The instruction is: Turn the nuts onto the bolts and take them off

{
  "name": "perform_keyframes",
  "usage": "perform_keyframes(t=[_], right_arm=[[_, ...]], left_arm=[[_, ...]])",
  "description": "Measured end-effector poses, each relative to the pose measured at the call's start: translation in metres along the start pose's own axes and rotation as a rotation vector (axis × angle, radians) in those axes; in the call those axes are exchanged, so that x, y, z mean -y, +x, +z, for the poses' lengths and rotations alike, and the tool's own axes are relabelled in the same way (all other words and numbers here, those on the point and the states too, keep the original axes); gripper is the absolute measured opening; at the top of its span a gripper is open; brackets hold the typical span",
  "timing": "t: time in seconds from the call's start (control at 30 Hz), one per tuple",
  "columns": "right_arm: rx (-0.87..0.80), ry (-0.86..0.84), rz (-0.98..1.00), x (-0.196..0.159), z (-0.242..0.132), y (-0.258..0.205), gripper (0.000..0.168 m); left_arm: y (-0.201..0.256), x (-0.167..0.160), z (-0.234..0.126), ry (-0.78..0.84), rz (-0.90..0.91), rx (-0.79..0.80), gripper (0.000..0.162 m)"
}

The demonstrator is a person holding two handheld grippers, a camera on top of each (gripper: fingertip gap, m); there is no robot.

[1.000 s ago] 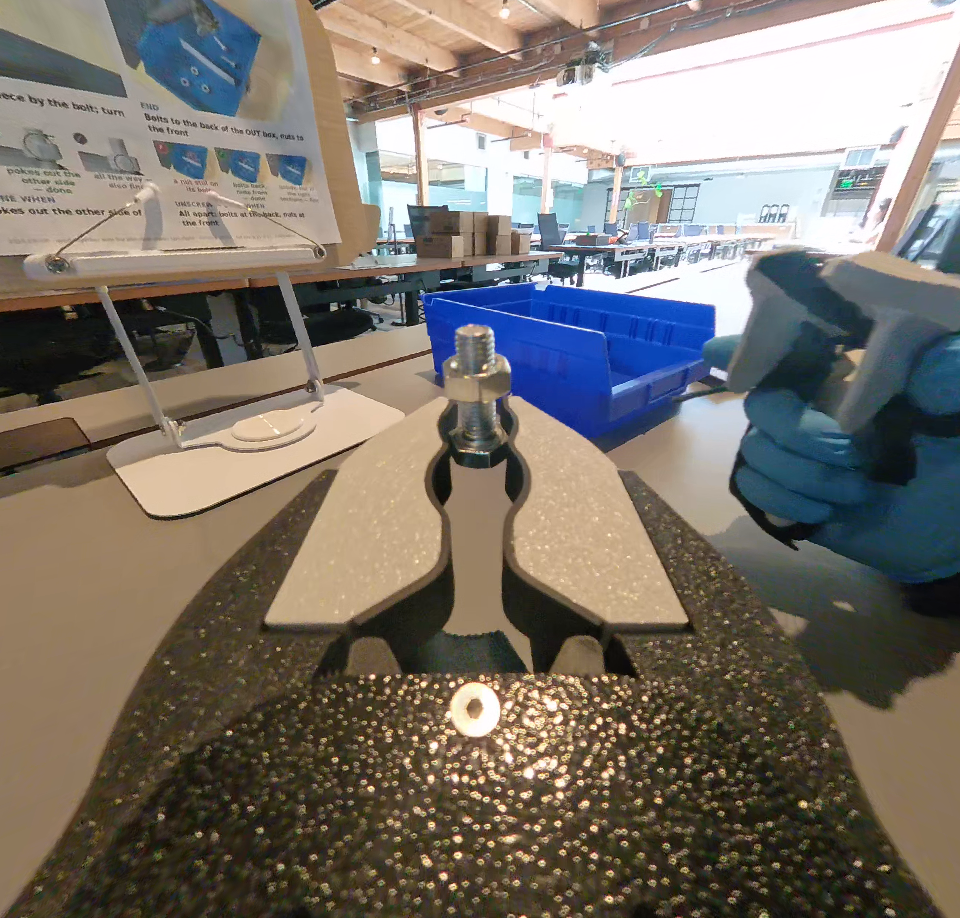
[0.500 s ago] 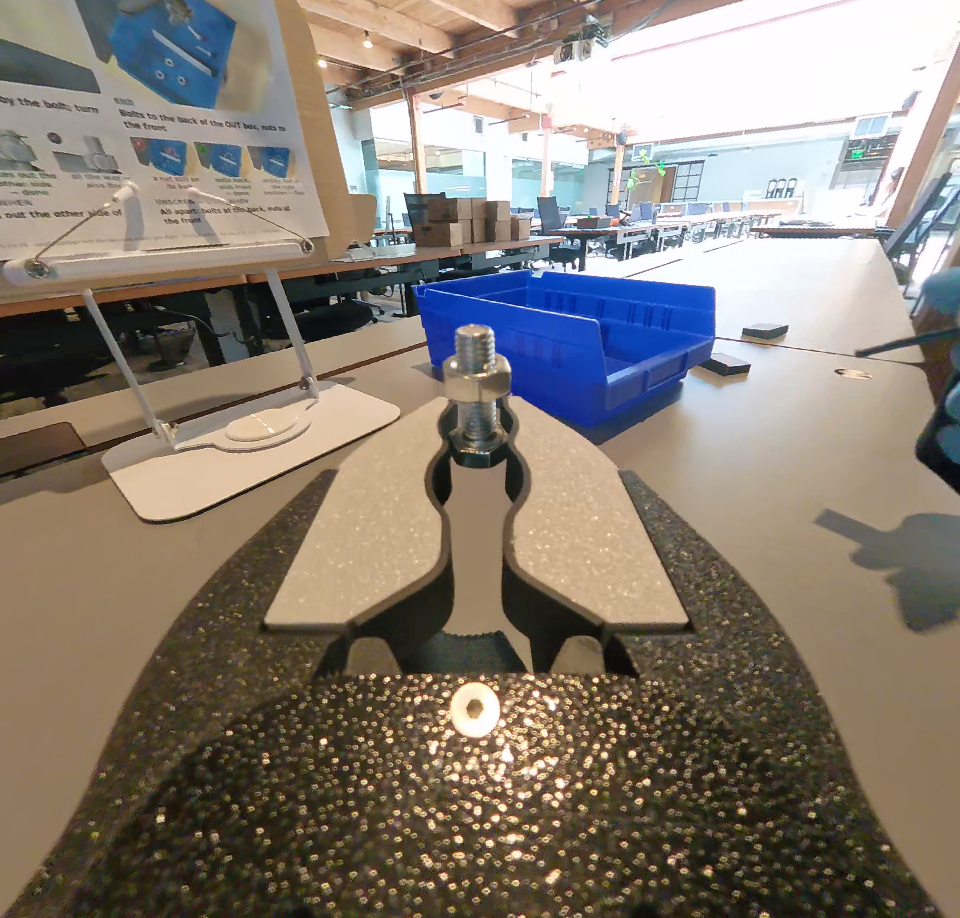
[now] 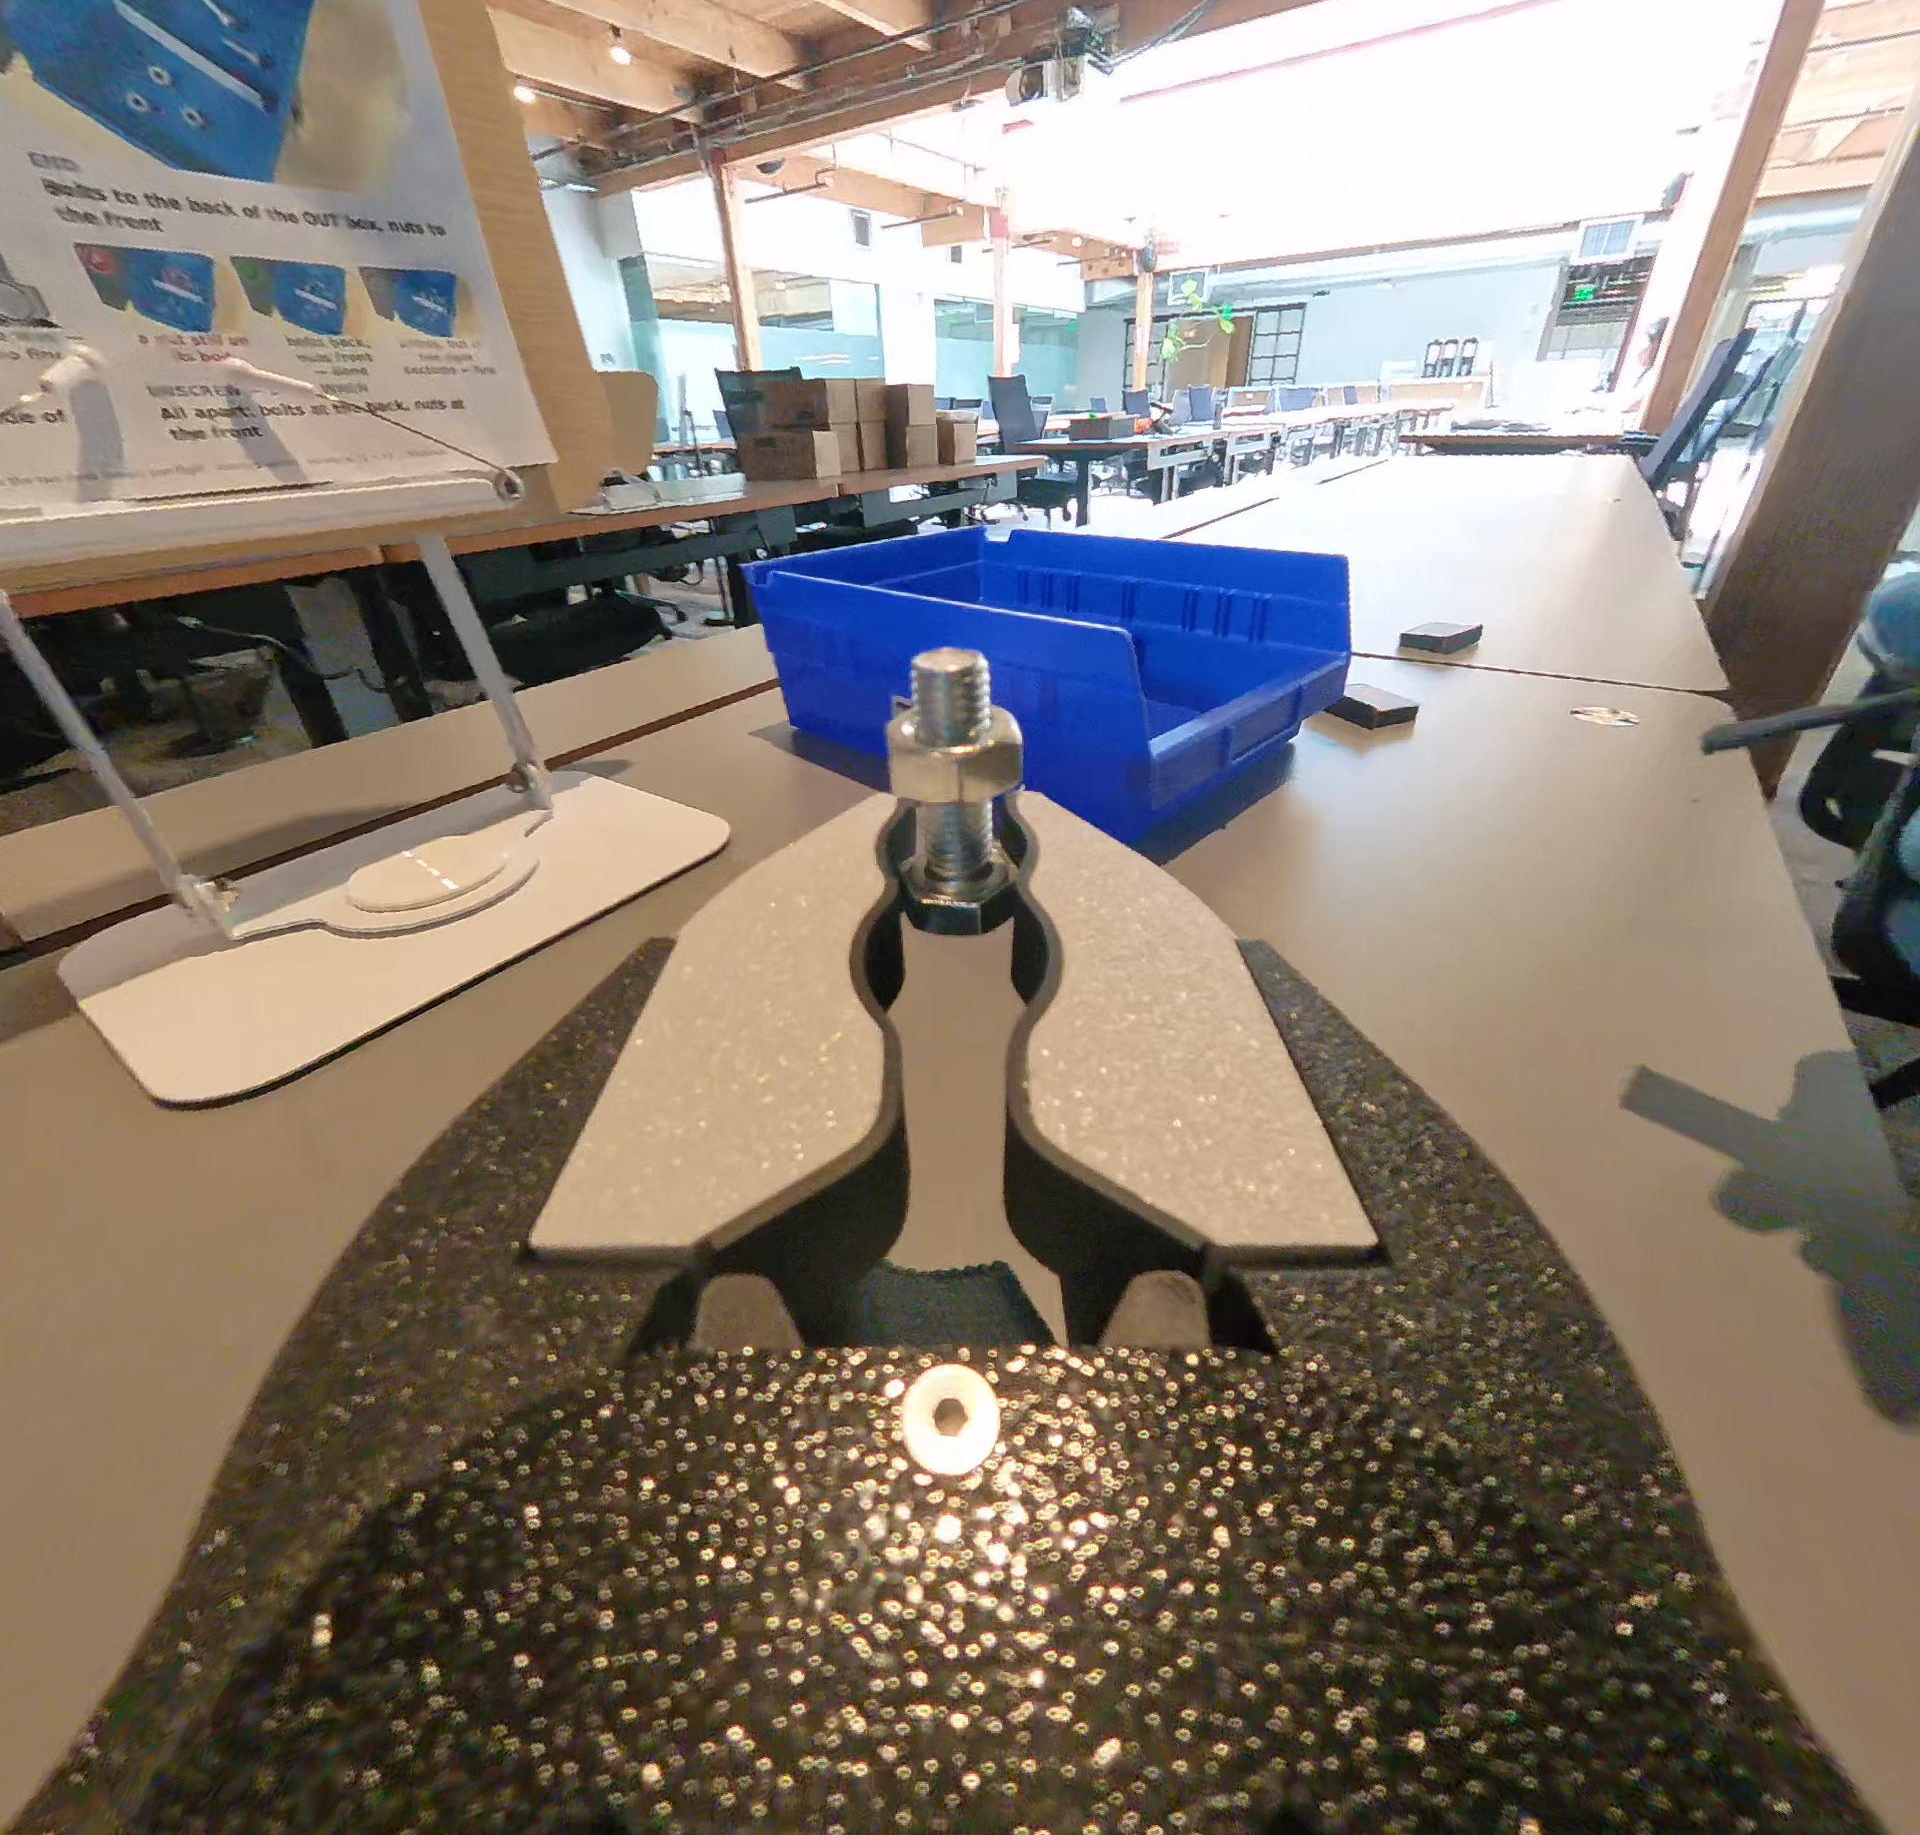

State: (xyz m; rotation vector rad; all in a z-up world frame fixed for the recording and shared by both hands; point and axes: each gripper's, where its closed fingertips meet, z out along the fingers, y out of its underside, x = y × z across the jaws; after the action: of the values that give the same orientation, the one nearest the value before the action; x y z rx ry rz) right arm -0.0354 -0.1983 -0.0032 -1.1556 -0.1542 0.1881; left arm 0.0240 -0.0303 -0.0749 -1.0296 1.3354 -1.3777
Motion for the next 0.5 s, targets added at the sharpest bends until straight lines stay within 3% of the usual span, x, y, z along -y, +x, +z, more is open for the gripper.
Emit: perform_keyframes(t=[0.23, 0.5], right_arm=[[0.043, -0.03, 0.142, -0.008, 0.012, 0.021, 0.022], [0.135, -0.193, 0.13, -0.019, 0.009, 0.028, 0.028]], left_arm=[[0.039, -0.001, 0.007, -0.037, -0.1, -0.196, 0.015], [0.091, 0.005, -0.024, -0.063, -0.143, -0.418, 0.015]])
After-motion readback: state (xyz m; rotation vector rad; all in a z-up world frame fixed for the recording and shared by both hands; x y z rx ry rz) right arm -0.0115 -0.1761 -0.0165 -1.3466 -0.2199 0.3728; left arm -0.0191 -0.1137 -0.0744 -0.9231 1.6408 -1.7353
